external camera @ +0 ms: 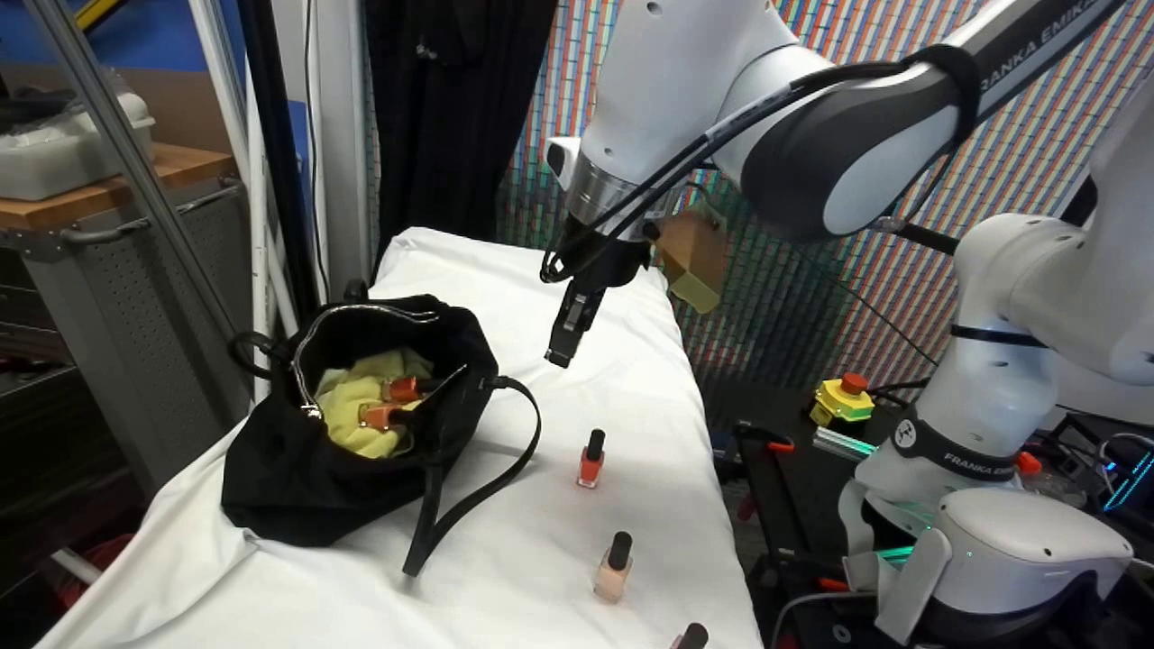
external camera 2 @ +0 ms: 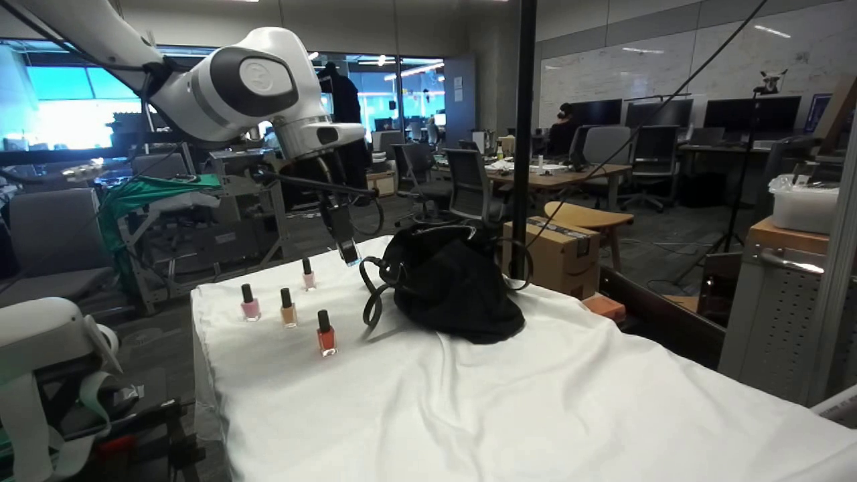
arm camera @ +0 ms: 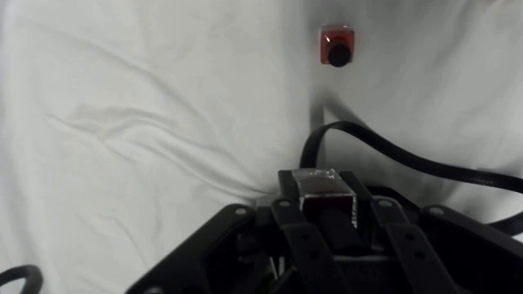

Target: Place the nail polish bottles inside the black bag from right to left

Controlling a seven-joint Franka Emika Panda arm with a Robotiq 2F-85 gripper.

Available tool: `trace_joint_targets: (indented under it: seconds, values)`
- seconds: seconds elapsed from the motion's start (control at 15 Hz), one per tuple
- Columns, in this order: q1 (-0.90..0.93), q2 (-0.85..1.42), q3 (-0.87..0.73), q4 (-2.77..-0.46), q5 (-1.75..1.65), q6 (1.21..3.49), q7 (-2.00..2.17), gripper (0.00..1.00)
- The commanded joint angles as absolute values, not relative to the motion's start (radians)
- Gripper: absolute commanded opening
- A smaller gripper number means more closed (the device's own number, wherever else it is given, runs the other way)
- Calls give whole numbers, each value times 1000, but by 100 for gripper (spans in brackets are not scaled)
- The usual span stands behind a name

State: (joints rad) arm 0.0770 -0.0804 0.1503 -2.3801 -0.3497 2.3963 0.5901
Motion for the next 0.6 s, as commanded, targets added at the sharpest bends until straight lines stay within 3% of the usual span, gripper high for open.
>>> trace_joint_targets:
  seconds: [0.0, 0.53]
  values:
    - [113, -15, 205, -2270, -472, 2374, 704, 15]
    - [213, 177, 197, -2073, -699, 2366, 859, 15]
